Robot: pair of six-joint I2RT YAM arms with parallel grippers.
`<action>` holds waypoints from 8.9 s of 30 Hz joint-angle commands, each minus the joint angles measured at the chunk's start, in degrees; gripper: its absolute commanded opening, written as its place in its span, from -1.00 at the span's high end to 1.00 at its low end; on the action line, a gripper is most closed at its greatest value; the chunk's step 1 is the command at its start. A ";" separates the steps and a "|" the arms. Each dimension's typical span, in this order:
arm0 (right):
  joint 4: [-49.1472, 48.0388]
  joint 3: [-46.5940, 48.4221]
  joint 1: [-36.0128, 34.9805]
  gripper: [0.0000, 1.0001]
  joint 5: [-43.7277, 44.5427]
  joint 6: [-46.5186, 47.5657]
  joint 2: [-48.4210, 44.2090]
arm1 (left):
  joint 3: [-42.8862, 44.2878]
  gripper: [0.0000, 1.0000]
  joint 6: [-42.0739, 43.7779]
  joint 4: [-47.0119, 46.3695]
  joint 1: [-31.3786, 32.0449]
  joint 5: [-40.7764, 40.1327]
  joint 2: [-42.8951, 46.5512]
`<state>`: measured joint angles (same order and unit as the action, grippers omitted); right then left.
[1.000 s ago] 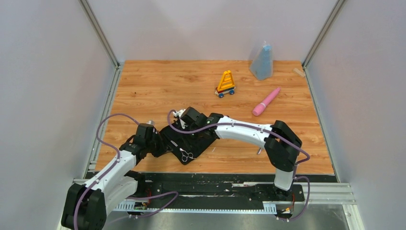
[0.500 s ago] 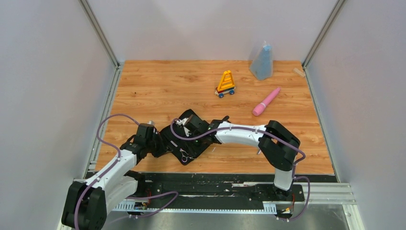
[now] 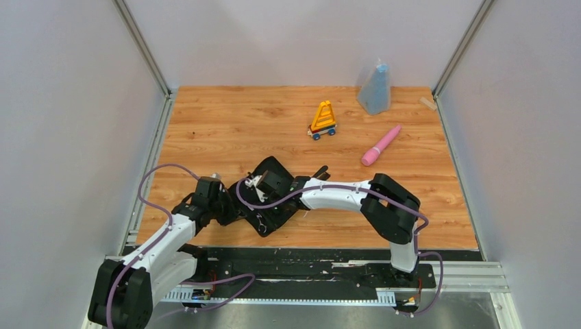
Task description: Sort the hair-cutting tools
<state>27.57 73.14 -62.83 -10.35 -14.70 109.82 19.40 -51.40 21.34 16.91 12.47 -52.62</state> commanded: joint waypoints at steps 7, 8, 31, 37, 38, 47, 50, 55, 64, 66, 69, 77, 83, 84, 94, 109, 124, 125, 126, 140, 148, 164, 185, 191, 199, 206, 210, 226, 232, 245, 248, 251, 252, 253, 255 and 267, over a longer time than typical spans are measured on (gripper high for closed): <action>1.92 3.40 -2.39 0.56 4.15 2.14 4.24 | -0.60 1.00 -1.57 -0.26 0.32 0.19 0.92; 1.90 3.86 -2.39 0.58 4.38 2.06 4.47 | -0.59 1.00 -1.59 -0.30 0.28 0.32 1.11; 1.70 10.01 -2.15 0.32 8.22 -1.30 1.70 | -0.53 1.00 -3.94 3.94 0.32 -5.19 2.73; 4.18 5.77 -0.15 -0.24 16.65 -3.12 -9.04 | 1.93 1.00 -4.41 8.85 0.32 -11.54 2.91; 5.06 5.00 0.52 -0.35 18.43 -3.73 -10.87 | 2.34 1.00 -4.37 10.44 0.32 -12.96 3.02; 11.93 -7.94 13.23 -0.75 29.92 -12.37 -27.95 | 7.08 0.06 -4.19 17.66 0.30 -20.16 7.09; 13.80 -13.00 18.95 -0.78 31.82 -15.75 -33.63 | 8.93 -0.35 -3.30 19.50 0.32 -21.73 8.91; 14.96 -19.64 28.23 -0.88 34.44 -19.84 -42.94 | 15.77 -0.95 0.69 24.78 0.30 -28.03 11.25; 16.26 -26.14 50.90 -0.87 26.08 -25.78 -46.11 | 29.79 -1.00 17.27 27.80 0.23 -38.92 11.27; 16.03 -25.94 52.15 -0.86 25.28 -25.49 -43.45 | 31.26 -1.00 20.80 27.17 0.23 -40.95 11.11; 16.63 -25.12 52.78 -0.82 24.41 -25.78 -37.53 | 32.11 -1.00 25.33 26.30 0.23 -45.16 11.05; 16.30 -25.10 53.43 -0.44 22.33 -28.33 -27.28 | 31.37 -1.00 30.64 23.41 0.05 -45.82 10.58; 14.92 -25.78 53.73 -0.24 20.34 -29.86 -22.71 | 31.09 -1.00 31.08 23.01 -3.95 -43.96 9.98; 14.69 -26.04 53.78 -0.19 19.90 -30.13 -22.02 | 31.03 -1.00 31.02 23.07 -4.42 -43.68 10.14; 13.06 -27.85 54.16 0.50 19.07 -32.19 -18.77 | 30.70 -1.00 31.37 22.61 -4.94 -43.22 10.90; 13.57 -27.54 50.97 1.00 20.19 -24.25 -32.79 | 30.69 -1.00 28.28 22.13 -5.01 -32.23 7.41; 9.82 -6.20 27.59 1.00 25.43 -11.69 -29.72 | 19.45 -0.86 11.36 16.15 -5.04 -22.64 -0.79; 8.99 -5.04 26.63 1.00 24.95 -10.98 -28.54 | 18.00 -0.82 10.90 14.97 -5.04 -22.65 -0.85; 7.86 -4.07 25.67 1.00 24.27 -10.12 -26.90 | 17.27 -0.74 10.20 14.39 -5.04 -22.51 -1.00; -4.37 12.04 13.07 1.00 19.70 -4.13 -6.84 | 11.71 -0.05 11.33 4.51 -4.94 -13.27 -11.58; -8.64 16.50 9.52 1.00 19.10 -4.83 -0.52 | 11.00 0.31 14.29 3.50 -4.89 -9.90 -14.51; -18.01 10.77 8.87 1.00 22.01 -13.82 0.61 | 10.58 0.93 12.17 -1.55 5.14 -4.34 -13.48; -14.57 16.32 6.78 1.00 14.36 -13.88 10.83 | 9.16 1.00 7.40 -4.32 7.48 -6.17 -13.59; -9.02 19.70 6.20 1.00 11.30 -10.10 11.80 | 8.84 1.00 6.38 -3.68 7.53 -8.17 -13.55; -4.27 19.88 5.24 1.00 13.35 -5.08 11.27 | 8.73 1.00 5.17 -2.21 7.53 -10.18 -13.06; -2.50 19.47 4.43 1.00 14.38 -3.50 10.61 | 9.00 1.00 4.61 -1.18 7.53 -11.33 -12.75; -1.32 19.31 4.21 1.00 14.41 -4.13 10.20 | 9.18 1.00 4.43 -0.54 7.55 -11.75 -12.37; 2.89 17.35 4.12 1.00 12.11 -9.44 9.23 | 8.49 1.00 3.40 -0.08 7.53 -12.29 -9.92; 5.21 18.14 4.14 1.00 13.09 -13.14 9.61 | 7.57 1.00 3.05 -0.97 7.55 -11.84 -9.08; 8.07 19.01 4.18 1.00 11.93 -16.00 10.10 | 6.71 1.00 2.27 -1.42 7.52 -11.15 -8.16; 9.44 18.66 4.15 0.97 11.32 -14.76 9.61 | 6.71 1.00 2.14 -1.01 7.53 -11.42 -7.52; 10.30 17.92 4.20 0.86 11.31 -13.87 8.61 | 6.71 1.00 2.03 -0.31 7.53 -11.73 -6.48; 10.31 17.70 4.20 0.80 11.32 -13.60 8.23 | 6.71 0.98 1.90 -0.24 7.53 -11.75 -5.92; 10.31 17.72 4.18 0.72 11.31 -13.32 7.80 | 6.71 0.93 1.91 -0.11 7.53 -11.72 -5.61; 10.14 18.37 4.20 0.57 11.26 -12.73 7.67 | 6.71 0.64 1.68 0.11 7.53 -11.44 -4.65; 7.72 21.77 4.63 0.27 14.19 -11.65 7.38 | 6.83 0.06 2.44 -2.06 7.53 -10.44 -6.74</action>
<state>37.12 93.03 -58.37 1.89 -27.14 120.73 26.17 -49.39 21.37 24.29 2.13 -56.60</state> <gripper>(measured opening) 0.358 0.481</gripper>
